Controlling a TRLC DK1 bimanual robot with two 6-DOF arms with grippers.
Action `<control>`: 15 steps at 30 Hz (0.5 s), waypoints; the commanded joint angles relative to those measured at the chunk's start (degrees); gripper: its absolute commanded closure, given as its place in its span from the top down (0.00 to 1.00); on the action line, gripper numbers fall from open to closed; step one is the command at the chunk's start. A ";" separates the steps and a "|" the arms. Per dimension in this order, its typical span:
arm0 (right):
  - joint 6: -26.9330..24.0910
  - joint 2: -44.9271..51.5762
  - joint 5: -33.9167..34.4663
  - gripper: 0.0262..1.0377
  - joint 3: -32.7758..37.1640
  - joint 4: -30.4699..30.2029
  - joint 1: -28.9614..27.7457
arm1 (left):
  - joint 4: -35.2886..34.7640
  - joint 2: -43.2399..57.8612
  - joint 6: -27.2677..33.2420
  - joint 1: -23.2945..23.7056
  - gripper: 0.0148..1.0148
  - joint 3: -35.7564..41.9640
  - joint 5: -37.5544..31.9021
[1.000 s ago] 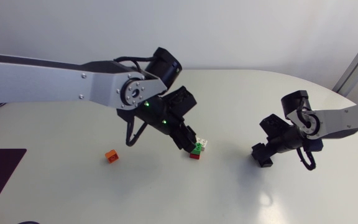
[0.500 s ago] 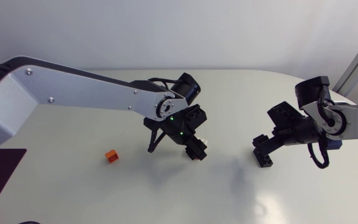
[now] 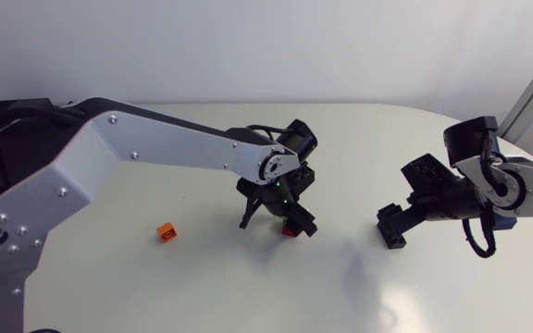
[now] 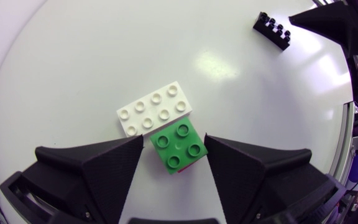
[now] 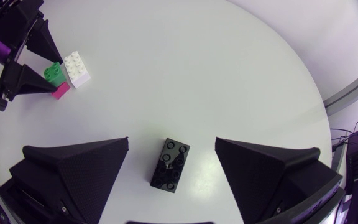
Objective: Sort duplo bricks by size, large to the right and small to the left
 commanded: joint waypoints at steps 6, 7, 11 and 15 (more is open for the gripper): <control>1.34 -0.61 -0.85 0.97 -1.99 -0.68 0.55 | -1.34 1.81 -1.97 -0.09 0.43 1.27 -1.23; 1.43 -0.61 -0.85 0.97 -2.26 -0.59 0.73 | -1.43 1.72 -1.97 -0.27 0.43 1.01 -1.23; 1.51 -0.96 -0.94 0.97 -2.78 -0.59 1.34 | -1.25 0.22 -1.62 -0.27 0.41 -0.14 -1.23; 1.60 -1.22 -0.94 0.97 -2.26 -0.68 2.31 | -1.60 -2.24 -0.57 1.05 0.41 -1.89 -1.23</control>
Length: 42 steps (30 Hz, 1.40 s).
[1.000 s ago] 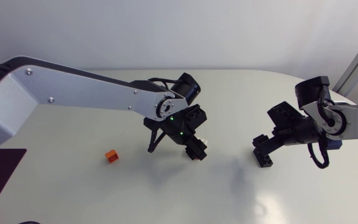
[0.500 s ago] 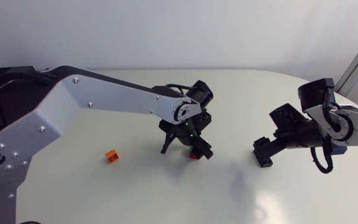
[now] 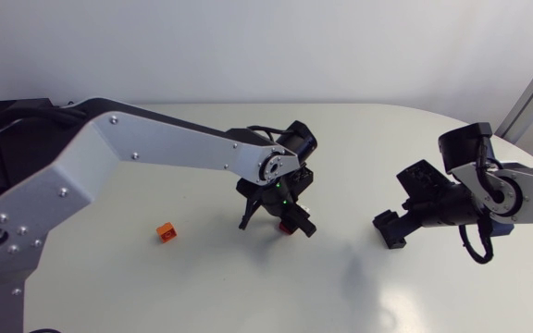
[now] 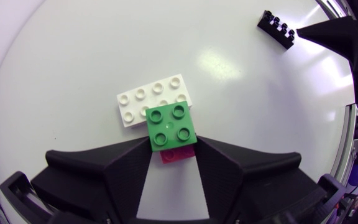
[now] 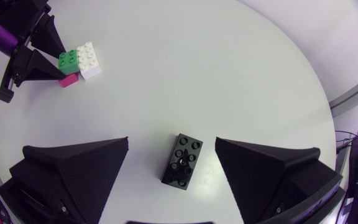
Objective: Sort duplo bricks by size, large to the right and small to the left
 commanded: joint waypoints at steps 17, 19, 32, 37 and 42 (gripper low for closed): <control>6.64 3.21 2.90 0.97 6.83 -2.06 13.41 | 1.71 -21.77 9.08 14.17 0.41 -28.00 -0.45; 7.16 4.44 2.90 0.97 7.89 -2.06 14.20 | 1.89 -23.62 10.75 16.98 0.41 -30.81 -0.36; 8.39 11.39 2.82 0.97 13.95 -2.06 17.81 | 4.61 -26.43 18.57 28.94 0.42 -41.45 -0.45; 8.04 17.72 2.46 0.97 19.66 -2.06 19.65 | 4.70 -27.84 18.66 29.02 0.65 -40.74 -0.45; 7.34 23.78 1.15 0.97 23.53 -2.15 21.59 | 4.70 -29.86 17.25 24.72 0.93 -38.11 -0.36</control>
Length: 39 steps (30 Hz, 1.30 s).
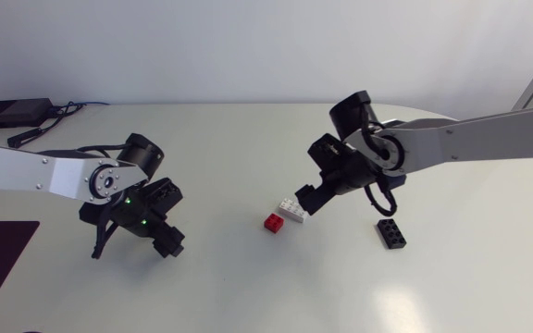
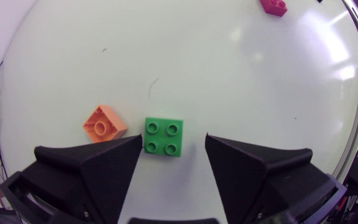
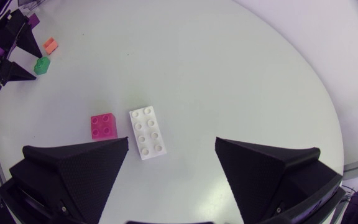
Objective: Sort duplo bricks by size, large to the right and small to the left
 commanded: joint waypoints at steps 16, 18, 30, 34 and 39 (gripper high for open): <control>-1.74 11.78 -2.14 0.90 2.64 0.63 1.68 | 3.01 7.67 -3.40 -10.32 0.93 11.80 4.94; -1.74 12.75 -2.14 0.85 3.00 0.72 1.68 | 3.28 8.64 -3.75 -11.11 0.93 12.68 5.02; -1.57 9.76 -1.26 0.35 -2.37 2.92 -0.08 | 4.68 15.23 -7.27 -17.00 0.93 20.42 7.22; -1.74 6.07 -0.12 0.35 -7.20 3.01 -2.98 | 4.77 17.78 -8.32 -18.93 0.93 23.58 7.57; -3.32 0.53 1.02 0.36 -14.67 3.62 -7.64 | 4.68 20.86 -9.47 -20.96 0.93 26.83 7.57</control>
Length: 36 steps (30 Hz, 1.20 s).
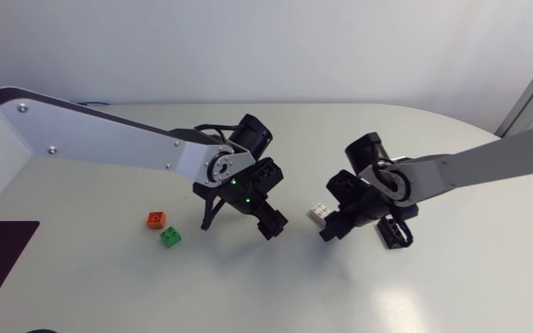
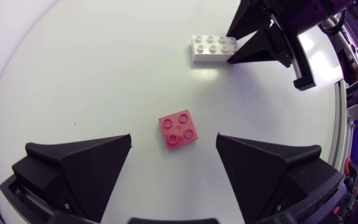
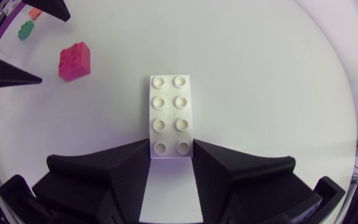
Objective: Sort duplo bricks by size, large to the right and small to the left
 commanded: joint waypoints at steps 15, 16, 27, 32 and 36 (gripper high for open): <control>-6.12 -19.73 -0.38 0.42 -17.50 -2.11 -8.33 | -0.33 5.11 -2.94 -1.22 0.92 4.55 -2.41; -6.12 -20.70 -0.56 0.47 -17.67 -2.64 -8.77 | -0.50 5.20 -3.11 -1.40 0.90 4.73 -2.50; -4.98 -33.01 -1.88 0.85 -21.19 -8.35 -9.74 | -6.92 8.10 -7.33 -3.24 0.57 9.83 -2.06; -5.07 -34.76 -2.93 0.85 -21.54 -9.50 -10.61 | -9.55 8.37 -7.77 -3.16 0.65 10.53 -1.97; -4.81 -35.20 -3.46 0.86 -21.36 -9.94 -10.70 | -11.31 8.28 -8.39 -2.98 0.65 10.62 -1.97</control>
